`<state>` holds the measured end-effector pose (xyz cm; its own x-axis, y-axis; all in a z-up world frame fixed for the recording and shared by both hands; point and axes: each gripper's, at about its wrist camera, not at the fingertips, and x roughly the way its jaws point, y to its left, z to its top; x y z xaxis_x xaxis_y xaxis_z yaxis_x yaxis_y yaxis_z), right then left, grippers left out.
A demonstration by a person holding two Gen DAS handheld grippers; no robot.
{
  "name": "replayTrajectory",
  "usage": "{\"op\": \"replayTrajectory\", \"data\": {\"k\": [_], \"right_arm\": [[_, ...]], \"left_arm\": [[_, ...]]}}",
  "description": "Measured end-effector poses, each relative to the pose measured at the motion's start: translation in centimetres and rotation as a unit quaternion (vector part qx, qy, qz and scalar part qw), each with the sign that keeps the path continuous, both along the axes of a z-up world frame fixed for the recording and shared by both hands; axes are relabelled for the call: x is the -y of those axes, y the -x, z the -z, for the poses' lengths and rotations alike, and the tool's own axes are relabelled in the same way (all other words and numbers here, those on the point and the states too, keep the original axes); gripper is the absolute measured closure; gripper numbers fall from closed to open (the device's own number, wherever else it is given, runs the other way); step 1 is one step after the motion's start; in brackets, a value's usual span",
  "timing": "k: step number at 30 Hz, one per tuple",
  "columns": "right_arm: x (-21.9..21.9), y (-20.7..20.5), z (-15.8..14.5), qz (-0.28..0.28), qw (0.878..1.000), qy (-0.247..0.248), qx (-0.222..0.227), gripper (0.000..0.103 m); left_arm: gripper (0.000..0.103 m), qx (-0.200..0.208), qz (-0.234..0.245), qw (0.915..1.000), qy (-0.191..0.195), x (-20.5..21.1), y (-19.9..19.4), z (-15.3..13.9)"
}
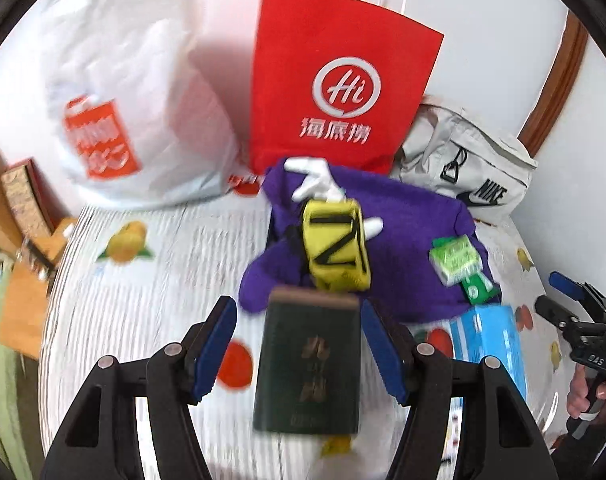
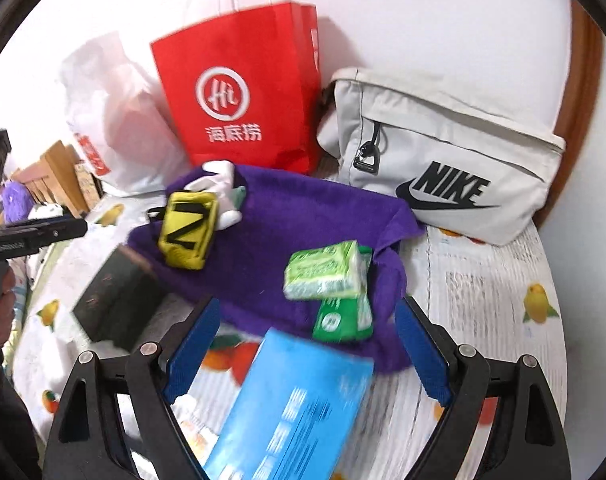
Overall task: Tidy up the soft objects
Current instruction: 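Open the left tool over the purple towel while the right tool releases the wipe pack there, then grasp the white sponge on the bed cover with the left tool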
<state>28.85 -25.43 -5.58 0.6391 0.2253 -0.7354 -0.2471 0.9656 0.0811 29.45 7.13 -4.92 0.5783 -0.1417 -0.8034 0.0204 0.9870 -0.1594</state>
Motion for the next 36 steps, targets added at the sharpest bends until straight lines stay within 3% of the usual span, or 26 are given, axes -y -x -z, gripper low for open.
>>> {"op": "replayTrajectory", "data": {"k": [7, 12, 17, 24, 30, 34, 36], "right_arm": [[-1.2, 6.5, -0.2, -0.014, 1.000, -0.010, 0.010, 0.015], [-1.8, 10.0, 0.5, -0.020, 1.000, -0.014, 0.004, 0.015], [-2.2, 12.6, 1.6, -0.022, 1.000, -0.018, -0.006, 0.015], [-2.6, 14.5, 3.3, -0.021, 0.999, -0.013, -0.024, 0.015], [-3.0, 15.0, 4.4, -0.022, 0.999, -0.003, -0.038, 0.015], [-3.1, 15.0, 5.0, -0.021, 0.999, -0.001, -0.046, 0.015], [-3.2, 15.0, 5.3, -0.021, 0.999, 0.001, -0.050, 0.015]], "left_arm": [[0.039, -0.027, -0.025, 0.9993, 0.008, -2.0, 6.3, 1.7], [0.024, -0.035, -0.038, 0.9987, 0.001, -3.2, 10.3, 3.6], [0.022, -0.046, -0.038, 0.9982, -0.009, -3.6, 13.3, 5.6], [0.021, -0.062, -0.022, 0.9976, -0.019, -3.3, 14.8, 8.7], [0.016, -0.037, -0.025, 0.9957, -0.081, -2.1, 14.5, 10.0], [0.018, -0.021, -0.026, 0.9951, -0.093, -2.2, 14.4, 10.2], [0.041, -0.011, -0.034, 0.9933, -0.110, -2.3, 14.6, 10.1]]}}
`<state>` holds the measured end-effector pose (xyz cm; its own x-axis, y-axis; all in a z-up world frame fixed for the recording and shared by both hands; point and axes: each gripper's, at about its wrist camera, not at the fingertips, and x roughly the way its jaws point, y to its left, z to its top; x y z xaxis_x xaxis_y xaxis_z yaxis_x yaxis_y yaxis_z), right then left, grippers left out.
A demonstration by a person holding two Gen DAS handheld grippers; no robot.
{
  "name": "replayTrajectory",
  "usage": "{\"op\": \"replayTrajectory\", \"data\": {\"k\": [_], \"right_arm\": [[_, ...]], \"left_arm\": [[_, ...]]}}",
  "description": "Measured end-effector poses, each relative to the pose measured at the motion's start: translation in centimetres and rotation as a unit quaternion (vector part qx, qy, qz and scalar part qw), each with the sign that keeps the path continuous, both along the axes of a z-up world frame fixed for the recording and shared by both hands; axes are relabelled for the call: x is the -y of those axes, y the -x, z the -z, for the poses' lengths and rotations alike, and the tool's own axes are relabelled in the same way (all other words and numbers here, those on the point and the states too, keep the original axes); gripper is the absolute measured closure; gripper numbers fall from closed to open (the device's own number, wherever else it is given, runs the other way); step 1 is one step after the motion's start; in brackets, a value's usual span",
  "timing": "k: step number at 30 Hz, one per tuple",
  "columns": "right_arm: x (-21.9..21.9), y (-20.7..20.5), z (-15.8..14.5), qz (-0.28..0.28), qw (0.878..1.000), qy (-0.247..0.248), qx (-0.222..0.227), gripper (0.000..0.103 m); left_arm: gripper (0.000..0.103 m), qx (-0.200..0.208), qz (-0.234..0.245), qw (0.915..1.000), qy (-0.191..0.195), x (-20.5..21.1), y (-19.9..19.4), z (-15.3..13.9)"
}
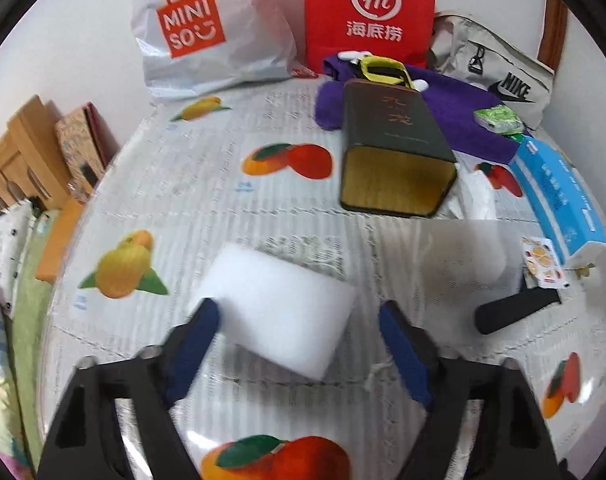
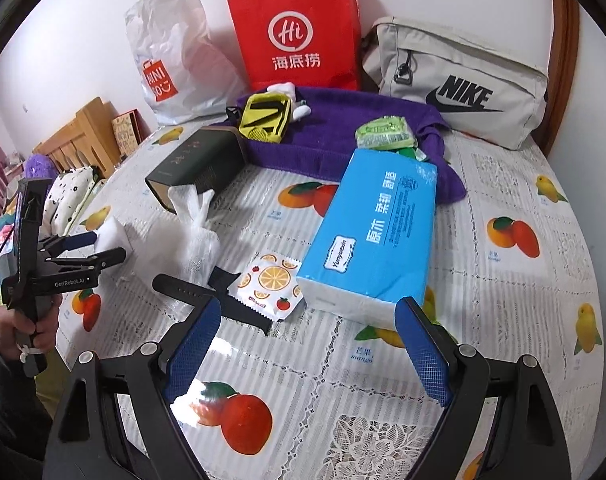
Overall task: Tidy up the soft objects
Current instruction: 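Grasp the white sponge on the bed cover with the left tool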
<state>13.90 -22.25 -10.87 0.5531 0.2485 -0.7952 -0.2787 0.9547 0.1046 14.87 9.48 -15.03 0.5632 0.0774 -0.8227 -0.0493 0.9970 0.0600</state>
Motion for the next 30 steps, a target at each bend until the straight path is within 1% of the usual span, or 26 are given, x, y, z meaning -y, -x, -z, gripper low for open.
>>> {"op": "replayTrajectory", "data": {"k": [1, 4, 5, 6, 7, 8, 10, 14, 16, 17, 18, 20, 24, 30], "right_arm": [[0.0, -0.1, 0.1, 0.000, 1.000, 0.001, -0.002, 0.015], [-0.2, -0.3, 0.5, -0.001, 1.000, 0.002, -0.006, 0.015], [-0.2, -0.4, 0.6, -0.002, 1.000, 0.002, -0.008, 0.015], [-0.3, -0.5, 0.7, -0.002, 1.000, 0.001, -0.010, 0.015], [-0.3, -0.5, 0.8, -0.003, 1.000, 0.001, -0.011, 0.015], [-0.4, -0.6, 0.8, -0.003, 1.000, 0.000, -0.011, 0.015], [-0.5, -0.6, 0.8, -0.006, 1.000, -0.001, -0.011, 0.015], [-0.6, -0.6, 1.0, -0.008, 1.000, 0.000, -0.014, 0.015], [-0.6, -0.6, 1.3, -0.008, 1.000, -0.001, -0.017, 0.015], [-0.6, -0.6, 1.4, -0.008, 1.000, -0.001, -0.018, 0.015], [-0.5, -0.6, 1.5, -0.008, 1.000, -0.001, -0.019, 0.015], [-0.5, -0.7, 1.6, -0.008, 1.000, -0.003, -0.021, 0.015], [-0.5, -1.0, 1.8, -0.011, 1.000, -0.010, -0.024, 0.015], [-0.2, -1.0, 1.9, -0.008, 1.000, -0.007, -0.027, 0.015]], "left_arm": [[0.041, 0.003, -0.001, 1.0000, -0.006, -0.1, 0.1, -0.1], [0.046, 0.010, 0.004, 0.9997, 0.024, -0.9, 0.3, -0.7], [0.056, 0.013, 0.007, 0.9994, 0.032, -0.9, 0.4, -0.9], [0.062, 0.019, 0.012, 0.9987, 0.045, -0.9, 0.5, -1.3], [0.065, 0.023, 0.020, 0.9978, 0.059, -0.8, 0.6, -1.7], [0.070, 0.026, 0.026, 0.9967, 0.072, -0.7, 0.7, -2.0], [0.073, 0.028, 0.036, 0.9950, 0.089, -0.4, 0.7, -2.3], [0.073, 0.017, 0.038, 0.9952, 0.088, 0.1, 0.7, -1.8], [0.072, 0.021, 0.035, 0.9944, 0.098, -0.2, 1.2, -2.0], [0.064, 0.018, 0.028, 0.9944, 0.100, -0.5, 1.4, -2.1], [0.050, 0.016, 0.023, 0.9944, 0.102, -0.7, 1.6, -2.1], [0.035, 0.018, 0.015, 0.9943, 0.104, -1.2, 1.9, -2.2], [0.034, -0.004, -0.007, 0.9954, 0.095, -1.7, 1.0, -1.2], [0.034, -0.008, 0.002, 0.9956, 0.094, -1.0, -0.9, -0.2]]}}
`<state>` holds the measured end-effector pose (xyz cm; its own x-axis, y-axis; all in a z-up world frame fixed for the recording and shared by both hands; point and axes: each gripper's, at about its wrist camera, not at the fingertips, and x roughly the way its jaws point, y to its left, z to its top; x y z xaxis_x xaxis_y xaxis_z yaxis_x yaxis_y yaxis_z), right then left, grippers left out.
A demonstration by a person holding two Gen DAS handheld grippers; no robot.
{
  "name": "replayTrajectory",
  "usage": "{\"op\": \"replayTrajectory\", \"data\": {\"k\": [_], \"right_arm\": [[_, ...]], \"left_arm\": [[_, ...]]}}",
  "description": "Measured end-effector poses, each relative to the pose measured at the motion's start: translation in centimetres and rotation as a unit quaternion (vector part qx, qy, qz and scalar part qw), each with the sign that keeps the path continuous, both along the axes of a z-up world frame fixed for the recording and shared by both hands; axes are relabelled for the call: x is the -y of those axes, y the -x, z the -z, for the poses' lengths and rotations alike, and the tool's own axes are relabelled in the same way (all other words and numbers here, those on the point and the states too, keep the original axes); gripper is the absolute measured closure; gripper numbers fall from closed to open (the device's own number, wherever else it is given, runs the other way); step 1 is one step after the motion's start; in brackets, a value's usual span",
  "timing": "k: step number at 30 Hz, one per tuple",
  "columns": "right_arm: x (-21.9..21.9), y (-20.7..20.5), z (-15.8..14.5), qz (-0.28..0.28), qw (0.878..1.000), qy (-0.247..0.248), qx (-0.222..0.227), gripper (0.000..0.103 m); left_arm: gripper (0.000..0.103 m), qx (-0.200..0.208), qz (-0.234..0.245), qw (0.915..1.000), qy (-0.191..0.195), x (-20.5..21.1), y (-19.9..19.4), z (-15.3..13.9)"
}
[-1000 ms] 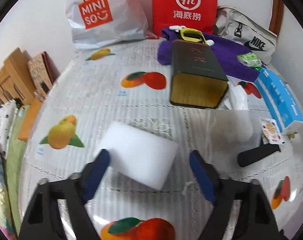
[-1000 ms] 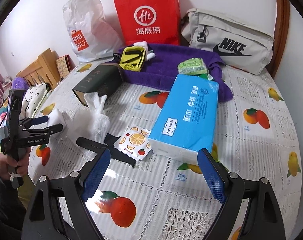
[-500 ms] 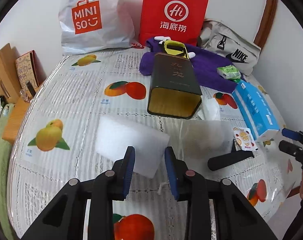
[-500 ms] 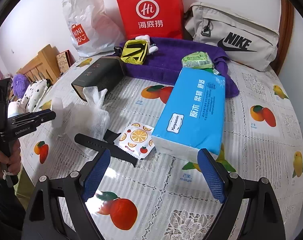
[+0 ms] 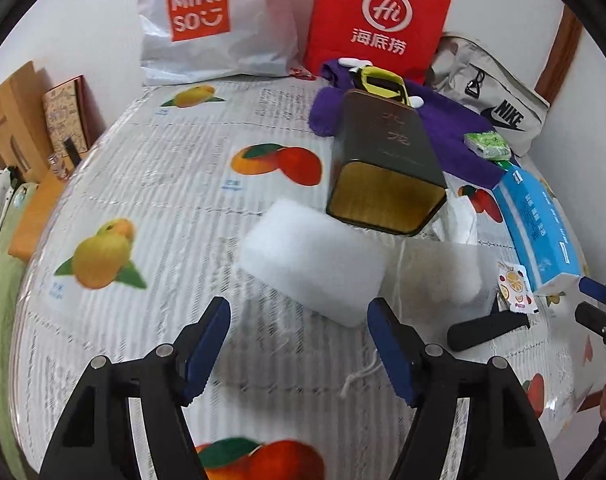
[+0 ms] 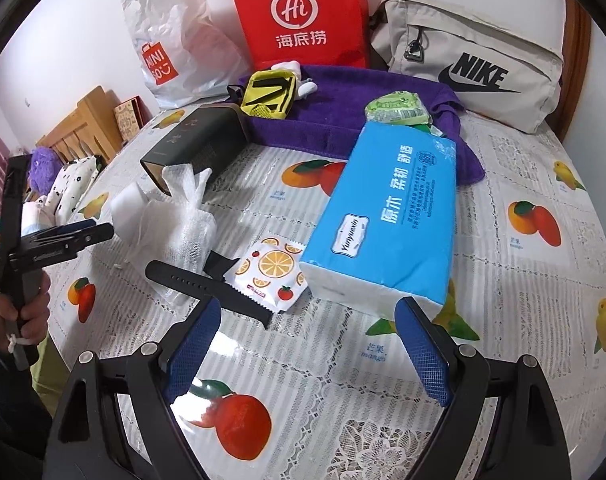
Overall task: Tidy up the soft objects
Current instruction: 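Grasp the white sponge on the bed cover with the left tool, then lift the white sponge with the left tool and hold it above the bed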
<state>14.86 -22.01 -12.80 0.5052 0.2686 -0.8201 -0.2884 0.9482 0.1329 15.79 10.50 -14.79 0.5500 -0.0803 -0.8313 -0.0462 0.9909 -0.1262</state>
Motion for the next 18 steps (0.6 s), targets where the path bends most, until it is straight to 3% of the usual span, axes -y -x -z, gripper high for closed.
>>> {"op": "replayTrajectory", "data": {"k": [5, 8, 11, 14, 16, 18], "right_arm": [[0.4, -0.2, 0.4, 0.006, 1.000, -0.001, -0.008, 0.015], [0.5, -0.4, 0.5, 0.006, 1.000, 0.000, -0.010, 0.015], [0.4, -0.6, 0.4, 0.006, 1.000, 0.000, -0.010, 0.015], [0.3, -0.7, 0.3, 0.004, 1.000, 0.003, -0.010, 0.015], [0.1, -0.8, 0.4, 0.004, 1.000, 0.006, -0.011, 0.015], [0.0, -0.9, 0.4, 0.005, 1.000, 0.006, -0.013, 0.015]], "left_arm": [[0.031, 0.020, 0.025, 0.9995, 0.002, 1.1, -1.0, -1.0], [0.024, 0.030, 0.036, 0.9989, -0.011, 1.3, -2.0, -1.3], [0.023, 0.016, 0.046, 0.9984, -0.028, 1.4, -3.3, -0.5], [0.012, 0.016, 0.051, 0.9967, -0.061, 1.8, -3.7, 0.3], [0.011, 0.013, 0.059, 0.9955, -0.073, 2.1, -3.7, 0.8], [0.012, -0.003, 0.061, 0.9966, -0.055, 2.0, -4.0, 1.6]]}}
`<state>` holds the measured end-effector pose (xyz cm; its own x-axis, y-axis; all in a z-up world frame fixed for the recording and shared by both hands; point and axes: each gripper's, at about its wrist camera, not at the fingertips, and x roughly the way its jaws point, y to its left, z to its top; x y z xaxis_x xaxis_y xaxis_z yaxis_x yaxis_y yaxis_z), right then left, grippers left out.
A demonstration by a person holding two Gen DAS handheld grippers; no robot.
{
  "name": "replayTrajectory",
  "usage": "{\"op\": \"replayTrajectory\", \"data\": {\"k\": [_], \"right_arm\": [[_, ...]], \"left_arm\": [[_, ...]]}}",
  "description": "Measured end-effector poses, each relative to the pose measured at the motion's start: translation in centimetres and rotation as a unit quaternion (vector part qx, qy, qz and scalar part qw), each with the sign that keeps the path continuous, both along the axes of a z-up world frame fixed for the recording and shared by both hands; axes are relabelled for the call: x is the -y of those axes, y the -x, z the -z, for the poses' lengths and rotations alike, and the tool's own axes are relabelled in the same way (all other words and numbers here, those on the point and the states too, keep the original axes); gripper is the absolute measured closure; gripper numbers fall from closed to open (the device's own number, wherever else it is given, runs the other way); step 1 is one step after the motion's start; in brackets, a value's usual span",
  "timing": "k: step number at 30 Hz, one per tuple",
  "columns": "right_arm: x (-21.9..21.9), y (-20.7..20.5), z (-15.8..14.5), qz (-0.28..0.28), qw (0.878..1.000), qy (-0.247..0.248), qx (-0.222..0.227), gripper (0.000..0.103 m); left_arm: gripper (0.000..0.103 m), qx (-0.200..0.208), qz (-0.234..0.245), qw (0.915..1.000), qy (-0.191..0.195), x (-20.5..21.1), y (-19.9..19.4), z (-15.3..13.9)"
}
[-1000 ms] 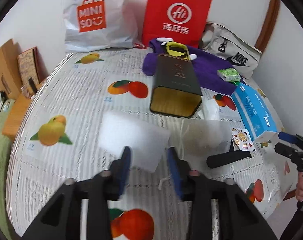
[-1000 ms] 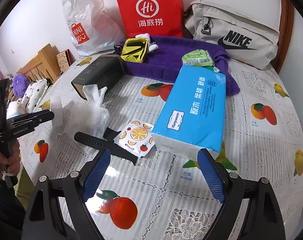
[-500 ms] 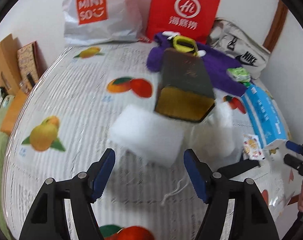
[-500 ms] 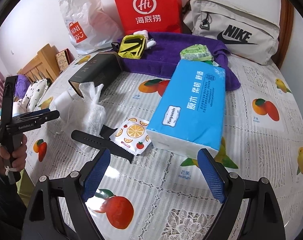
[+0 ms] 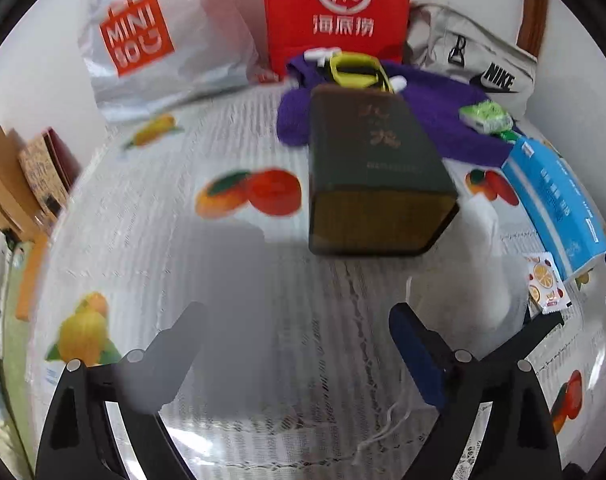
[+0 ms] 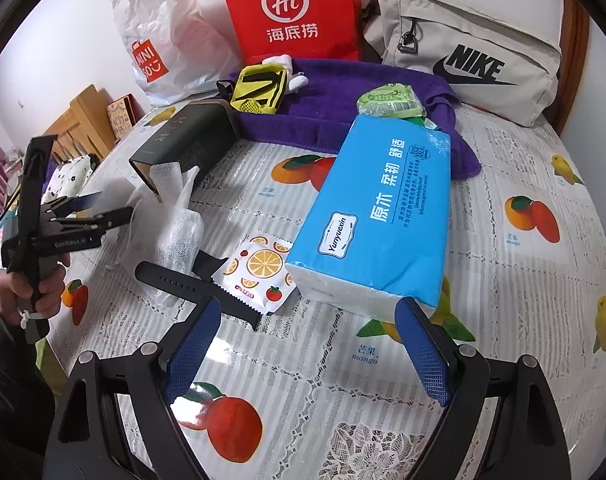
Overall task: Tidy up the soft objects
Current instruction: 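Lift the white sponge with the left tool and hold it above the bed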
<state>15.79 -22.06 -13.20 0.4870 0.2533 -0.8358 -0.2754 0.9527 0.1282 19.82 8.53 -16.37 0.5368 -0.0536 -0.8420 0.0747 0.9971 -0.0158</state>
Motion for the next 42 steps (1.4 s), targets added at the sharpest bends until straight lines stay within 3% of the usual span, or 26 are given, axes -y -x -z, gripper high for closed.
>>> {"op": "replayTrajectory", "data": {"k": [2, 6, 7, 14, 17, 24, 30, 35, 38, 42], "right_arm": [[-0.1, -0.1, 0.0, 0.001, 1.000, 0.002, -0.001, 0.015], [-0.4, -0.1, 0.0, -0.001, 1.000, 0.008, -0.001, 0.015], [-0.5, -0.1, -0.1, -0.002, 1.000, 0.010, -0.001, 0.015], [-1.0, 0.1, -0.3, -0.006, 1.000, 0.015, 0.002, 0.015], [-1.2, 0.3, -0.5, -0.010, 1.000, 0.019, 0.005, 0.015], [-1.5, 0.3, -1.2, -0.019, 1.000, 0.020, 0.015, 0.015], [-1.1, -0.4, -0.8, -0.013, 1.000, 0.018, 0.004, 0.015], [-1.4, -1.0, -0.6, -0.017, 1.000, 0.025, 0.002, 0.015], [-1.5, -1.3, -0.7, -0.019, 1.000, 0.023, 0.003, 0.015], [-1.7, -1.4, -0.9, -0.022, 1.000, 0.022, 0.005, 0.015]], "left_arm": [[0.014, -0.004, -0.006, 0.9996, 0.026, -0.4, -0.1, 0.5], [0.039, 0.004, -0.013, 0.9986, 0.050, -1.2, 0.0, 0.5], [0.039, 0.004, -0.013, 0.9985, 0.053, -1.3, 0.0, 0.4], [0.037, 0.017, -0.033, 0.9987, 0.035, -2.8, 0.2, -0.4], [0.029, 0.038, -0.050, 0.9975, 0.033, -4.0, 0.2, -1.5], [0.021, 0.063, -0.096, 0.9930, 0.026, -6.4, -3.4, -3.3], [0.020, 0.038, -0.115, 0.9925, -0.019, -6.8, -7.1, -1.7], [0.014, 0.023, -0.117, 0.9916, -0.049, -6.8, -7.9, -0.4], [0.032, 0.007, -0.111, 0.9938, 0.001, -7.6, -7.6, 0.6], [0.054, 0.016, -0.092, 0.9956, -0.002, -7.3, -6.7, 0.2]]}}
